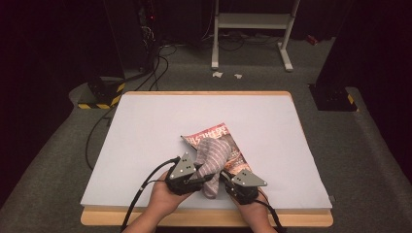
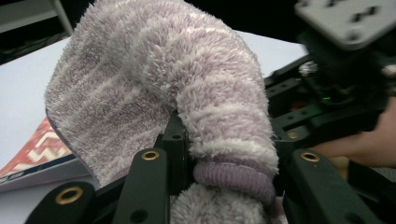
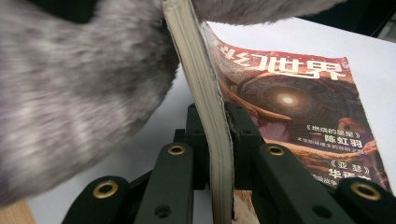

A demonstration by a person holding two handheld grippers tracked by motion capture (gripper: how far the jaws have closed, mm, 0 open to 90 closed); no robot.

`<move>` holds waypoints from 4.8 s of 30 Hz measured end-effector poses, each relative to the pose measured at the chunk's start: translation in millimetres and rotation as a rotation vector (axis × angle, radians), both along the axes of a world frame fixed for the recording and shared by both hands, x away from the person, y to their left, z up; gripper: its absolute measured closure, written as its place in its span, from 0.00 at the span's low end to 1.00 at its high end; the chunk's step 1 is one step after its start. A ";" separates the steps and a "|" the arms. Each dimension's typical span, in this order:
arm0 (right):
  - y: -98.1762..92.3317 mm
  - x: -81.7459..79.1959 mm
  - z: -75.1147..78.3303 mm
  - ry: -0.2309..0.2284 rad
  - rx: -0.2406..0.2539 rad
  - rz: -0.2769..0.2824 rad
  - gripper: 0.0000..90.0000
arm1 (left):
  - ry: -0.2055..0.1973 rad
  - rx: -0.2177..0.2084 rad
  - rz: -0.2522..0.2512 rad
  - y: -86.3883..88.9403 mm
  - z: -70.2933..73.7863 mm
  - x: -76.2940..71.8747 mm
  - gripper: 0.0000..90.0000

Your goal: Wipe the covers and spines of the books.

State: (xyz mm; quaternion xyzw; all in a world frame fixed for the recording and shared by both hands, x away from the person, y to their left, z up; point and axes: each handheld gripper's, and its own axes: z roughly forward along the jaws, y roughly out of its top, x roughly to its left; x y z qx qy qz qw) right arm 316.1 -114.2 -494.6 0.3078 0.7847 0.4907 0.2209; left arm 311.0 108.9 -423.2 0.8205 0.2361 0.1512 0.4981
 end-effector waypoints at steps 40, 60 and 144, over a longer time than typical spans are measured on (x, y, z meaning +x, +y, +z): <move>-3.1 2.3 0.6 0.007 0.027 0.002 0.92 | 0.093 0.149 0.356 72.5 -39.8 117.2 0.71; -1.2 0.9 -1.6 0.008 0.012 0.001 0.92 | 0.022 0.028 0.083 6.0 -7.4 18.6 0.70; -6.6 5.4 -3.1 0.040 0.098 -0.009 0.93 | 0.157 0.237 0.577 158.2 -35.9 116.5 0.71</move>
